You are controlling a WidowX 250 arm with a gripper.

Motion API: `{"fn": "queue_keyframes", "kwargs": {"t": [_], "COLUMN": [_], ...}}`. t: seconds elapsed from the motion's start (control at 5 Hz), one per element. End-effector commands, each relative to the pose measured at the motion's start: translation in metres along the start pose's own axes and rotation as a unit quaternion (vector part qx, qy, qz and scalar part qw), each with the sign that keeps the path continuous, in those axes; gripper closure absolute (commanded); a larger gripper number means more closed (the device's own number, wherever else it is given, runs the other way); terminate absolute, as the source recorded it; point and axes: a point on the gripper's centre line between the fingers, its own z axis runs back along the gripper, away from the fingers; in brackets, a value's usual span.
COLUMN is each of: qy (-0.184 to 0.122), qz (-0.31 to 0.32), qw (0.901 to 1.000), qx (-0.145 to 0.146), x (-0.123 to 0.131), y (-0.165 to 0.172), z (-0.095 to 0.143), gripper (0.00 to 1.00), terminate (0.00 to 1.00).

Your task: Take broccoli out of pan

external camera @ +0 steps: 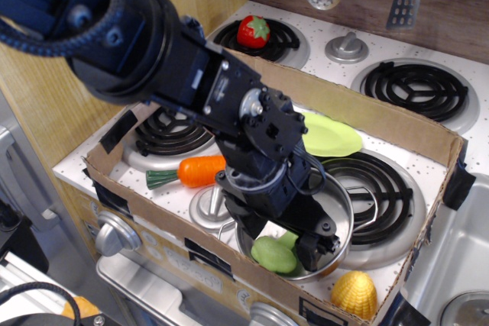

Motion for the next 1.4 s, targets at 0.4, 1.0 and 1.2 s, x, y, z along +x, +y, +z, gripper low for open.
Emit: {"fn": "queue_keyframes", "kwargs": {"t": [0.4, 1.0, 1.2], "qy": [-0.028, -0.002, 0.028], "qz": [0.009, 0.059, 0.082], "qw": [0.9992, 0.9982, 0.9961], "qx": [-0.026, -0.005, -0.014], "x": [-0.007, 0.016, 0.04], "y": [0.006, 0.005, 0.008], "z": [-0.02, 0.029, 0.068], "gripper": [0.0, 1.0, 1.0], "terminate": [0.0, 0.0, 0.0]}}
